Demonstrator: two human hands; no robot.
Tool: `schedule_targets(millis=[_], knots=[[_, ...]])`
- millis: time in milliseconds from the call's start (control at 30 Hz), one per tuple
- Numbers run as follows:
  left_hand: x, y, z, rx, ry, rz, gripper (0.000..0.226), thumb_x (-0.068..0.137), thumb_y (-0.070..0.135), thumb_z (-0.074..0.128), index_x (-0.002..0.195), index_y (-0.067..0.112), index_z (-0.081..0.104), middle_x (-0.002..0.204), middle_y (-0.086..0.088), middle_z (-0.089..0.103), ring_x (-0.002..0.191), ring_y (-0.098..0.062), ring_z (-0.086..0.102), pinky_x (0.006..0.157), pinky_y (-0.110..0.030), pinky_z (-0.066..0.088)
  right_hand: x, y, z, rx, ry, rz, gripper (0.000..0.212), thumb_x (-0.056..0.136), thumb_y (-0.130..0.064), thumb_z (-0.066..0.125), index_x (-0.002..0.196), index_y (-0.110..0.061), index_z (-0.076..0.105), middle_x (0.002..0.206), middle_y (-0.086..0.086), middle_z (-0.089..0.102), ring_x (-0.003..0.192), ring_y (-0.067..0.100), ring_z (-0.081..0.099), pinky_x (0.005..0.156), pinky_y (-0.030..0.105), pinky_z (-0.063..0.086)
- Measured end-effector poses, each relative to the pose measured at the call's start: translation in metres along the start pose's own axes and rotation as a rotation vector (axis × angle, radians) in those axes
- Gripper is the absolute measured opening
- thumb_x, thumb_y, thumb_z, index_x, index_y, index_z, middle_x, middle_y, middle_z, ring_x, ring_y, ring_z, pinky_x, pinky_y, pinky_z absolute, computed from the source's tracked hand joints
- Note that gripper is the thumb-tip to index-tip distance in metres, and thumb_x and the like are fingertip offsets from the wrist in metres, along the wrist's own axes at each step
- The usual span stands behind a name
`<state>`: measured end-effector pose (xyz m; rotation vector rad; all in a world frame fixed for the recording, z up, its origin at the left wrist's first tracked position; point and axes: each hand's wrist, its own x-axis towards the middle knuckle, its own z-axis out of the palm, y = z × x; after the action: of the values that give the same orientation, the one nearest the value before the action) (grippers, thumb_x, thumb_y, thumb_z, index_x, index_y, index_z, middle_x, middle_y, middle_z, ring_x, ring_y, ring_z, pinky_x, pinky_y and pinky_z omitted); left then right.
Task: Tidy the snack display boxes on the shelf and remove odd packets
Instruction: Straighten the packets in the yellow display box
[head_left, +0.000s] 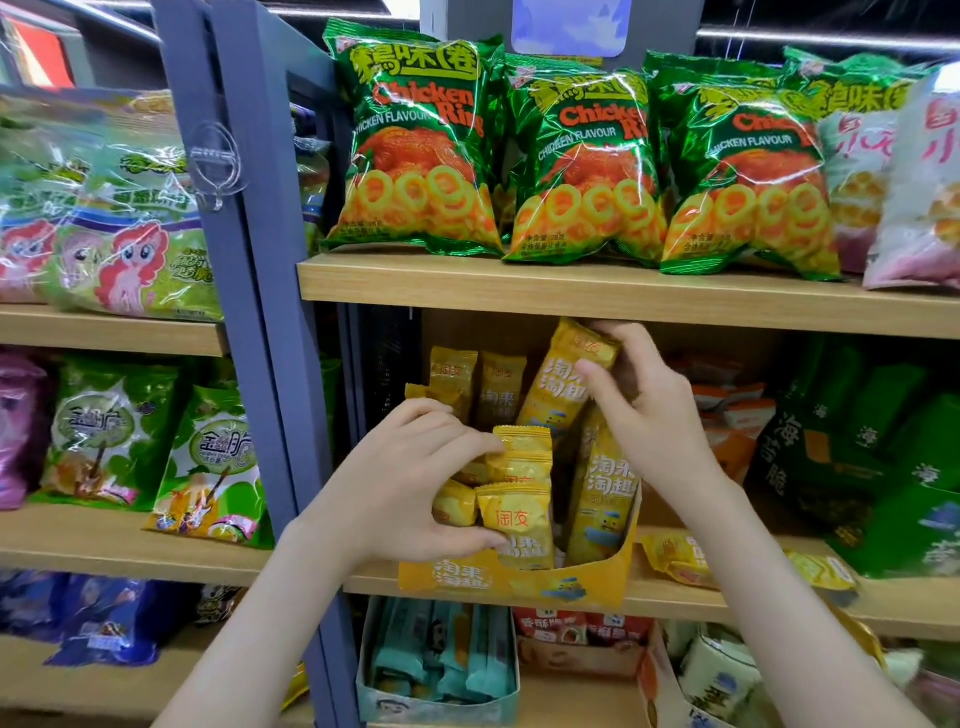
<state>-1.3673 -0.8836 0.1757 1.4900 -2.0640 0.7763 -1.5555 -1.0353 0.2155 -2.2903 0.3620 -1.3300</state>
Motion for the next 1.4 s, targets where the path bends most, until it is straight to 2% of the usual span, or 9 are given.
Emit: schedule_targets(millis=[167, 300, 400, 567, 800, 967, 1067, 1200, 1400], knots=[[0.004, -0.001, 0.001, 0.012, 0.011, 0.016, 0.067, 0.081, 0.064, 0.061, 0.124, 0.013, 0.063, 0.106, 0.004, 0.068, 0.098, -0.015, 0.062, 0.103, -0.037, 0.040, -0.001, 0.008, 0.009, -0.150, -0.325, 0.038, 0.034, 0.099, -0.029, 0.051, 0.131, -0.037, 0.047, 0.113, -0.008, 0.065, 0.099, 0.008, 0.063, 0.085, 0.031, 0.052], [0.000, 0.006, 0.005, -0.016, 0.025, 0.016, 0.065, 0.083, 0.062, 0.061, 0.125, 0.012, 0.062, 0.107, 0.003, 0.067, 0.098, -0.016, 0.062, 0.104, -0.036, 0.038, 0.004, 0.009, 0.015, -0.295, -0.454, 0.023, 0.035, 0.100, -0.035, 0.046, 0.133, -0.044, 0.040, 0.104, 0.004, 0.068, 0.087, 0.019, 0.065, 0.075, 0.041, 0.054], [-0.002, 0.010, 0.007, 0.001, 0.053, 0.034, 0.063, 0.086, 0.062, 0.058, 0.124, 0.012, 0.064, 0.106, 0.002, 0.068, 0.097, -0.016, 0.062, 0.104, -0.035, 0.038, 0.002, 0.008, 0.016, -0.261, -0.329, 0.016, 0.034, 0.099, -0.028, 0.052, 0.132, -0.029, 0.049, 0.090, 0.000, 0.067, 0.067, 0.009, 0.060, 0.063, 0.031, 0.053], [-0.007, 0.011, 0.011, 0.082, 0.112, 0.004, 0.061, 0.087, 0.063, 0.057, 0.122, 0.014, 0.067, 0.101, 0.001, 0.069, 0.095, -0.015, 0.064, 0.108, -0.035, 0.036, -0.001, 0.004, 0.009, -0.003, -0.029, -0.008, 0.028, 0.094, -0.014, 0.060, 0.120, -0.023, 0.055, 0.105, -0.018, 0.062, 0.099, -0.008, 0.060, 0.080, 0.008, 0.048], [-0.001, 0.013, 0.016, 0.111, 0.130, 0.031, 0.061, 0.085, 0.062, 0.061, 0.124, 0.015, 0.066, 0.100, 0.004, 0.071, 0.094, -0.013, 0.063, 0.108, -0.038, 0.036, 0.000, -0.012, 0.015, 0.121, 0.096, -0.239, 0.029, 0.093, -0.010, 0.061, 0.120, -0.020, 0.052, 0.115, -0.018, 0.059, 0.109, -0.002, 0.060, 0.088, 0.015, 0.050], [-0.001, 0.015, 0.018, 0.137, 0.183, 0.036, 0.062, 0.083, 0.063, 0.062, 0.122, 0.015, 0.067, 0.100, 0.000, 0.070, 0.097, -0.015, 0.063, 0.106, -0.038, 0.037, 0.004, -0.010, 0.024, -0.154, -0.386, -0.109, 0.032, 0.097, -0.021, 0.055, 0.128, -0.028, 0.055, 0.119, -0.020, 0.057, 0.113, -0.005, 0.053, 0.094, 0.021, 0.048], [-0.002, 0.017, 0.015, 0.141, 0.248, 0.033, 0.071, 0.081, 0.067, 0.061, 0.133, 0.019, 0.056, 0.104, -0.004, 0.067, 0.102, -0.018, 0.059, 0.105, -0.037, 0.036, 0.005, -0.011, 0.023, -0.083, -0.638, 0.023, 0.034, 0.101, -0.039, 0.039, 0.132, -0.038, 0.053, 0.125, -0.029, 0.052, 0.119, -0.011, 0.046, 0.097, 0.009, 0.038], [-0.003, 0.018, 0.013, 0.099, 0.304, -0.051, 0.087, 0.075, 0.073, 0.060, 0.138, 0.016, 0.044, 0.130, -0.007, 0.053, 0.122, -0.023, 0.051, 0.111, -0.042, 0.030, -0.001, -0.011, 0.019, -0.092, -0.699, 0.119, 0.058, 0.093, -0.069, 0.015, 0.138, -0.047, 0.044, 0.144, -0.026, 0.041, 0.133, -0.004, 0.036, 0.111, 0.022, 0.030], [0.002, 0.005, 0.009, 0.115, 0.126, -0.157, 0.087, 0.073, 0.076, 0.057, 0.132, 0.012, 0.059, 0.130, -0.002, 0.061, 0.120, -0.019, 0.056, 0.109, -0.040, 0.034, -0.004, -0.015, 0.016, -0.179, -0.642, 0.083, 0.060, 0.087, -0.072, 0.026, 0.139, -0.044, 0.041, 0.141, -0.018, 0.047, 0.126, 0.001, 0.043, 0.104, 0.029, 0.039]])
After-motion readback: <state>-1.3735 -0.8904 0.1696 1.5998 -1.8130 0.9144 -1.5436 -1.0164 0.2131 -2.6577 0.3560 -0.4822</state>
